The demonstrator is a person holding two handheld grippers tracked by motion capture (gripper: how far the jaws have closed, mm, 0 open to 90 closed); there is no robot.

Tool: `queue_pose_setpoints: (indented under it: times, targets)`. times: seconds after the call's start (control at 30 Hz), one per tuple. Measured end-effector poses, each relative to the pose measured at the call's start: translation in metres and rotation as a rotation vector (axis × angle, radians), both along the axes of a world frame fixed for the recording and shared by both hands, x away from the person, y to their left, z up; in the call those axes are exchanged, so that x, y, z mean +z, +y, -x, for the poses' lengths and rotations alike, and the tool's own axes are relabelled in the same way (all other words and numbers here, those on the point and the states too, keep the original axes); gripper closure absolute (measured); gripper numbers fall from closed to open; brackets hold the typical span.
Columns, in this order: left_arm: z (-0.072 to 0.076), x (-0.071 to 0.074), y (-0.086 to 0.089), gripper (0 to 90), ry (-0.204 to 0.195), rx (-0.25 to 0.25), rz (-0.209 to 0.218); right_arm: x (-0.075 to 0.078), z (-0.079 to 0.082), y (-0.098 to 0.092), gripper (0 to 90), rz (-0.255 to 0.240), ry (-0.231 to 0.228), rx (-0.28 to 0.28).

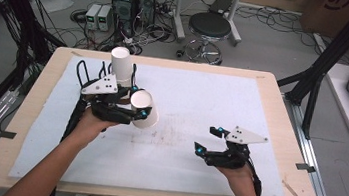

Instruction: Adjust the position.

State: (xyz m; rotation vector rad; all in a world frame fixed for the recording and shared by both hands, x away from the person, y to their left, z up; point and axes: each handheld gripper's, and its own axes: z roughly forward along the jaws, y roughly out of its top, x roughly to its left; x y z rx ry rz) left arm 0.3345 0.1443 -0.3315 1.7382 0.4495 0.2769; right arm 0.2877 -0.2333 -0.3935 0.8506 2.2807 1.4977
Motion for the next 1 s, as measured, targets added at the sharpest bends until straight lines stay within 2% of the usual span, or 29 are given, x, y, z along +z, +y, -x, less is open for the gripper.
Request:
queue_pose_setpoints:
  times: [0.07, 0.2, 0.3, 0.4, 0.67, 0.93, 1.0]
  targets:
    - [0.000, -0.001, -0.002, 33.0, -0.001, -0.006, 0.000, 0.001, -0.001, 0.004, 20.3, -0.003, 0.003, 0.022]
    - [0.004, -0.004, -0.007, 33.0, -0.001, -0.025, -0.003, 0.002, -0.007, 0.019, 20.3, -0.018, 0.008, 0.109]
    - [0.008, -0.007, -0.012, 33.0, -0.002, -0.038, -0.009, -0.001, -0.007, 0.028, 20.3, -0.018, -0.001, 0.145]
    - [0.010, -0.009, -0.017, 33.0, -0.005, -0.051, -0.011, -0.004, -0.005, 0.034, 20.4, -0.012, 0.005, 0.167]
    - [0.015, -0.018, -0.028, 33.1, 0.009, -0.078, -0.009, -0.008, -0.003, 0.035, 20.3, -0.035, -0.003, 0.189]
    - [0.018, -0.023, -0.040, 33.0, 0.013, -0.137, -0.014, -0.012, 0.000, 0.039, 20.3, -0.041, 0.005, 0.243]
    - [0.019, -0.024, -0.043, 33.1, 0.016, -0.148, -0.019, -0.012, -0.001, 0.043, 20.4, -0.036, -0.020, 0.246]
